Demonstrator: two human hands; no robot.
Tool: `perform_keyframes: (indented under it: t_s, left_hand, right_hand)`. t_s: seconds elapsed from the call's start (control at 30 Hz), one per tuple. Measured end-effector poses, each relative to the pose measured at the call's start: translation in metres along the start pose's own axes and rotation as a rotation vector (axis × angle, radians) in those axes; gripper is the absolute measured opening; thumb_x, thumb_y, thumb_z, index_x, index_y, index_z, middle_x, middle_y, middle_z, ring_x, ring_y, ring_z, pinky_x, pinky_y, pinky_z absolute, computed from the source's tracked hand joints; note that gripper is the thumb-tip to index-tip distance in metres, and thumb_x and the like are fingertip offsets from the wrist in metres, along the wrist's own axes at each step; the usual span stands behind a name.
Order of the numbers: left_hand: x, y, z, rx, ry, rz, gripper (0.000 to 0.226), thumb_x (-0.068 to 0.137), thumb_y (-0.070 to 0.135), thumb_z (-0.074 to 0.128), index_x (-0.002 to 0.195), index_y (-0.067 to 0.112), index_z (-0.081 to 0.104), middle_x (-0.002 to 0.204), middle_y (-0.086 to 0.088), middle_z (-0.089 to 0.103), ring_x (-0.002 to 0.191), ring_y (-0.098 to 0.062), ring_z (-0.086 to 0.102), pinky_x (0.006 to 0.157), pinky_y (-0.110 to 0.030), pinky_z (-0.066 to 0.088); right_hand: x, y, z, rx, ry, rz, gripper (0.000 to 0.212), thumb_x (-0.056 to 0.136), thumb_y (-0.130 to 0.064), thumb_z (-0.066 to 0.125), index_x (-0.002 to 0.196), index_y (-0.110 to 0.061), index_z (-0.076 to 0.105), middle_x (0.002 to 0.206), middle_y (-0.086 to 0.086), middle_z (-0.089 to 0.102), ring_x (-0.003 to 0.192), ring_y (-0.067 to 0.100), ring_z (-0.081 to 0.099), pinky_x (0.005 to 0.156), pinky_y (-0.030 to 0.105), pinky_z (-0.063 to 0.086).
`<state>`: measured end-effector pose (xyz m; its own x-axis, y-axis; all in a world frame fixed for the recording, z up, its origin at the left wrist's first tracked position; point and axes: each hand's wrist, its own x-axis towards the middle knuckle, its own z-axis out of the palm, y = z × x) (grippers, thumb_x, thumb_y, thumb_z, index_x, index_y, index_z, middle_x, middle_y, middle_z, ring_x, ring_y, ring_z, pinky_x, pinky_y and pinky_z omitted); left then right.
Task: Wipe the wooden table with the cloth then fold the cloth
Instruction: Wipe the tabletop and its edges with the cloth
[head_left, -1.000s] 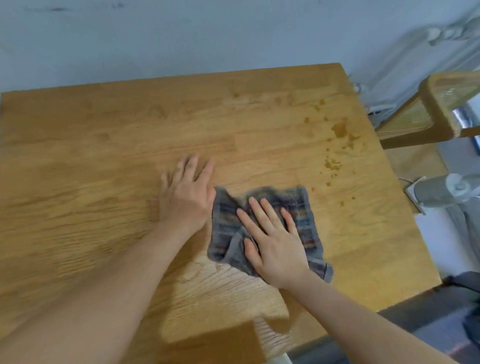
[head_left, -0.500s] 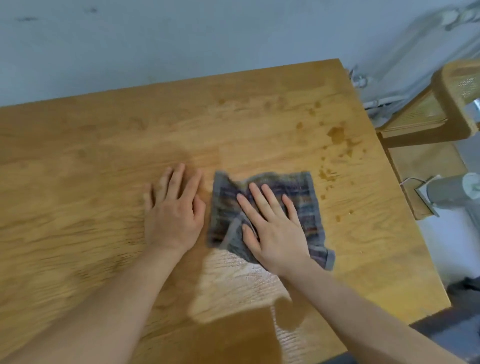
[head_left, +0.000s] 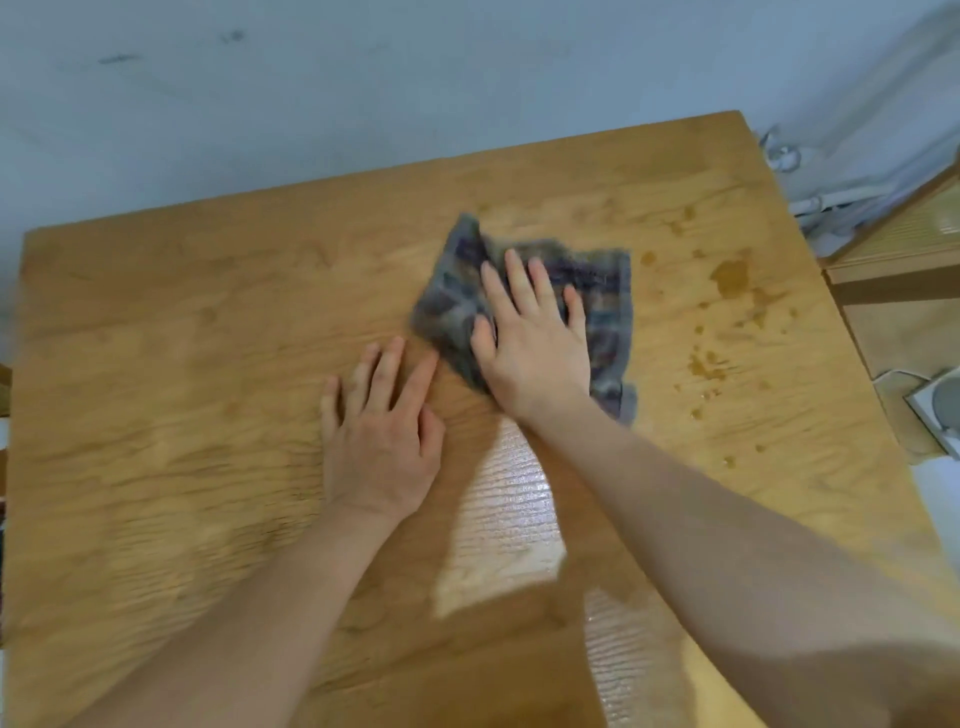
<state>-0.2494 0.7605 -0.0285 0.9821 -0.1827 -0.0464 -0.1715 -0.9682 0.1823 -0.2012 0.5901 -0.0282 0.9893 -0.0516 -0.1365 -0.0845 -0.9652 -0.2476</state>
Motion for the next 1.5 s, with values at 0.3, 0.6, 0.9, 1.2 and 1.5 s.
perform_keyframes:
  t_s: [0.3,0.6,0.9,1.2,1.5]
  left_hand:
    - [0.029,-0.008,-0.002,0.011,-0.037,0.06,0.063,0.082,0.044,0.041,0.141,0.021,0.04,0.152,-0.005,0.036,0.138,-0.028,0.031,0.107,-0.052,0.028]
    - [0.036,0.001,0.002,-0.049,0.089,-0.099,0.055,0.089,0.03,0.033,0.137,0.007,0.043,0.143,-0.012,0.047,0.133,-0.029,0.039,0.114,-0.046,0.026]
    - [0.037,0.001,-0.002,-0.041,0.035,-0.076,0.056,0.091,0.029,0.031,0.142,0.008,0.039,0.15,-0.008,0.039,0.14,-0.025,0.032,0.117,-0.046,0.02]
    - [0.037,0.001,0.0,-0.045,0.046,-0.089,0.056,0.086,0.03,0.032,0.135,0.007,0.047,0.143,-0.012,0.046,0.134,-0.029,0.039,0.115,-0.048,0.026]
    - [0.036,0.0,-0.002,-0.063,0.006,-0.078,0.056,0.089,0.031,0.031,0.139,0.011,0.044,0.148,-0.006,0.042,0.137,-0.024,0.033,0.118,-0.043,0.017]
  right_hand:
    - [-0.047,0.011,0.007,-0.046,-0.082,-0.166,0.056,0.099,-0.044,0.023,0.154,-0.032,0.018,0.163,-0.007,0.011,0.15,0.015,0.006,0.118,0.05,0.009]
    - [0.075,-0.058,0.007,0.042,-0.047,-0.178,0.055,0.099,-0.042,0.024,0.154,-0.032,0.021,0.163,-0.006,0.012,0.15,0.017,0.005,0.119,0.051,0.003]
    - [0.118,0.049,-0.025,-0.001,0.042,0.279,0.061,0.099,-0.048,0.017,0.156,-0.028,0.011,0.165,0.0,0.004,0.151,0.022,-0.001,0.119,0.055,0.002]
    - [0.127,-0.083,0.009,-0.011,-0.07,-0.319,0.056,0.096,-0.053,0.027,0.151,-0.041,0.024,0.164,-0.005,0.013,0.15,0.019,0.006,0.118,0.051,0.005]
    - [0.141,0.032,-0.021,-0.027,0.059,0.137,0.058,0.098,-0.05,0.016,0.154,-0.034,0.016,0.164,-0.001,0.009,0.15,0.022,0.003,0.119,0.055,0.006]
